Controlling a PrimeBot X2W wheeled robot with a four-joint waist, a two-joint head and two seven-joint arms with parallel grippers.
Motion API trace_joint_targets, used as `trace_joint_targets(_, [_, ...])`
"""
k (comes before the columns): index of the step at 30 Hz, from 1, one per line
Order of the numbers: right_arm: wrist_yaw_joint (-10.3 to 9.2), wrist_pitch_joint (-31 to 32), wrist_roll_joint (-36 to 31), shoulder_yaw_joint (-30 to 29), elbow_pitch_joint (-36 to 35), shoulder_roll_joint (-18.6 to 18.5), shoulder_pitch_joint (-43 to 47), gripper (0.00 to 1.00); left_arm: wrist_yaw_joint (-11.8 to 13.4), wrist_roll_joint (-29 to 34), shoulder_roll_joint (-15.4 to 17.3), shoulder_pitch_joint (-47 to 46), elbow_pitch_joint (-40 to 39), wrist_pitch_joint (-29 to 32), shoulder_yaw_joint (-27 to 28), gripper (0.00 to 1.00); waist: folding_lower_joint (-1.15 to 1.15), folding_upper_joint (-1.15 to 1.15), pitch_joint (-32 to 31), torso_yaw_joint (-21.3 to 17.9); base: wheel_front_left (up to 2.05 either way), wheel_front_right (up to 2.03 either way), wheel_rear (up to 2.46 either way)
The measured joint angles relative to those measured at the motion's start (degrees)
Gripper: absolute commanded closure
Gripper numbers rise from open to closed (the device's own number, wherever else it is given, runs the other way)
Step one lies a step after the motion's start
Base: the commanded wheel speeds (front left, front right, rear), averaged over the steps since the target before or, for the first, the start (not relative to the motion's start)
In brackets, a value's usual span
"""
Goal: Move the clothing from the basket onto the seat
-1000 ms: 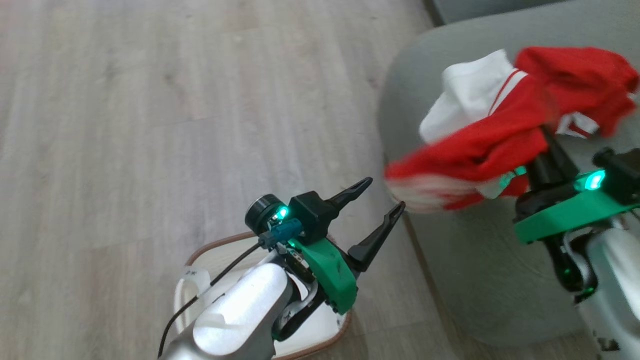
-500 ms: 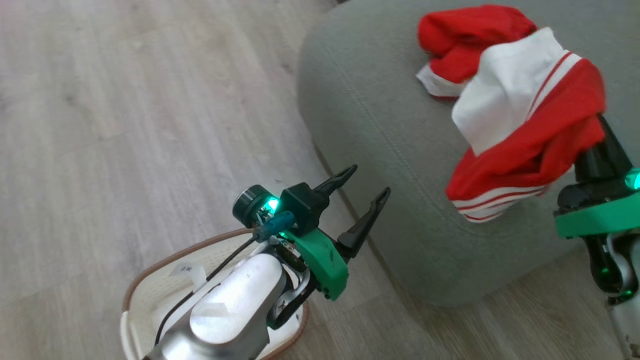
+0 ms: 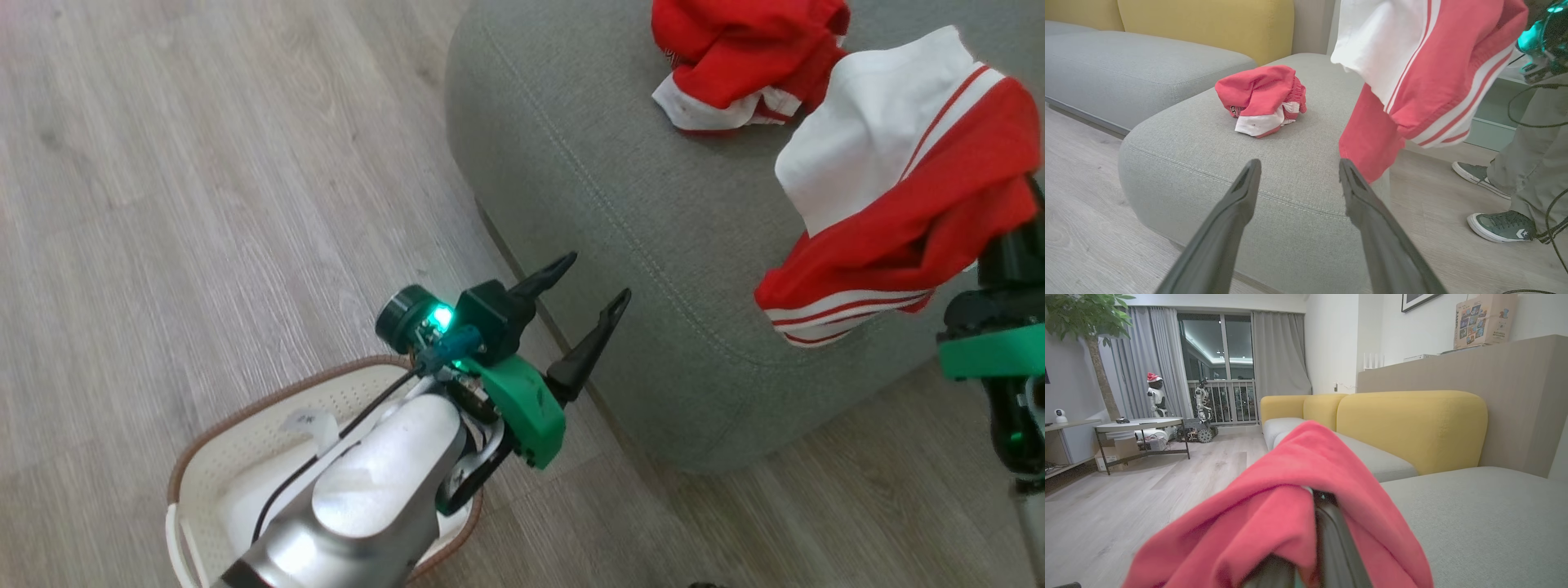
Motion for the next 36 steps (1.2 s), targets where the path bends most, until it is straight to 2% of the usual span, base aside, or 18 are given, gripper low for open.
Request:
trace_joint_targets(5, [0.0,0.0,0.6,0.0,2.5,-1.3,-3.2,1.0,0.0,0.0,-0.2,-1.9,0.3,0.0,-0.1,0.0,0.0,0.0,2.0,0.5,0.0,0.0,0.0])
trace_joint_targets(13, [0.0,-0.2,4.5,-0.7,8.8,-6.8,-16.8,1.0,1.0,1.6,-0.3,-5.6,0.2,1.5,-0.5,0.0,0.0,0.0,7.2,1.9,0.0,0.0,0.0])
trace_joint_targets(24, [0.0,-0.2,11.1,-1.8,23.7,-14.2,-31.6,1.0,3.0,4.1,-0.4,-11.5,-1.3,3.9,-2.0,0.0,0.01,0.0,16.3,5.1,0.0,0.0,0.0])
trace_joint_targets(28, [0.0,-0.2,11.0,0.7,30.9,-16.6,-36.0,1.0,3.1,4.5,-0.5,-13.2,-1.5,4.5,-2.4,0.0,0.01,0.0,19.6,6.6,0.0,0.0,0.0])
trace_joint_targets(36, [0.01,-0.2,8.6,9.5,42.6,-19.1,-42.8,1.0,4.7,5.1,-0.9,-16.2,-1.8,4.6,-3.3,0.0,0.02,0.0,25.7,10.0,0.0,0.0,0.0])
